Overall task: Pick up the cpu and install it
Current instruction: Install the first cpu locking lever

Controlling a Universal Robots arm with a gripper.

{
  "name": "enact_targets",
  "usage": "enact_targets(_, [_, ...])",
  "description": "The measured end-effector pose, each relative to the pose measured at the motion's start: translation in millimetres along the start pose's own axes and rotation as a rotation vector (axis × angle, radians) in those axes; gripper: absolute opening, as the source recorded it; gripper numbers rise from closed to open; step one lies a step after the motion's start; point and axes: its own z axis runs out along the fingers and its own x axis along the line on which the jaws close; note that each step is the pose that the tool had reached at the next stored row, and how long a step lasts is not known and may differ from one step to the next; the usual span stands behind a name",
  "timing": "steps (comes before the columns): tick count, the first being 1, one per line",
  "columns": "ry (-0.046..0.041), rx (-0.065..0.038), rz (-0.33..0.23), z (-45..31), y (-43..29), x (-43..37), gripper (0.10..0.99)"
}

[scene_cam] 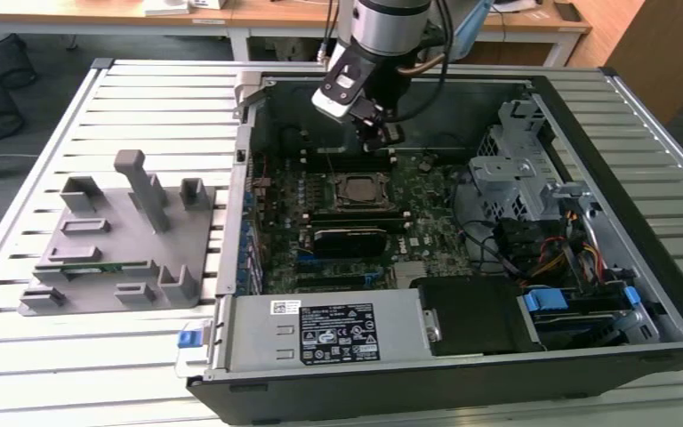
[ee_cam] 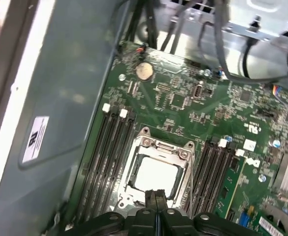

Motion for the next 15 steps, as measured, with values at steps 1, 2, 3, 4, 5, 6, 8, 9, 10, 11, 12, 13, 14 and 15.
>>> enact_targets(1, [-0.0002, 0.001, -0.017, 0.0, 0.0, 0.0, 0.106])
enact_targets(2, [-0.0004, 0.001, -0.034, 0.1, 0.0, 0.0, 0.106])
enact_targets(3, [-0.0004, 0.002, -0.052, 0.2, 0.0, 0.0, 0.106])
enact_targets(4, [-0.0007, 0.003, -0.070, 0.2, 0.0, 0.0, 0.106])
enact_targets(5, [-0.0009, 0.003, -0.087, 0.3, 0.0, 0.0, 0.106])
enact_targets(6, [-0.0015, 0.002, -0.102, 0.4, 0.0, -0.1, 0.106])
enact_targets(8, [-0.0025, -0.004, -0.129, 0.6, 0.0, 0.0, 0.106])
enact_targets(9, [-0.0036, -0.006, -0.143, 0.7, 0.1, 0.0, 0.106])
enact_targets(10, [-0.0044, -0.007, -0.160, 0.8, 0.1, -0.1, 0.106])
enact_targets(11, [-0.0047, -0.007, -0.177, 0.9, 0.1, -0.1, 0.106])
enact_targets(12, [-0.0050, -0.007, -0.195, 1.1, 0.1, -0.1, 0.106])
enact_targets(13, [-0.0052, -0.007, -0.214, 1.4, 0.0, -0.1, 0.106])
enact_targets(14, [-0.0051, -0.006, -0.232, 1.7, 0.0, -0.1, 0.106])
enact_targets(15, [-0.0052, -0.005, -0.250, 2.0, 0.0, -0.1, 0.106])
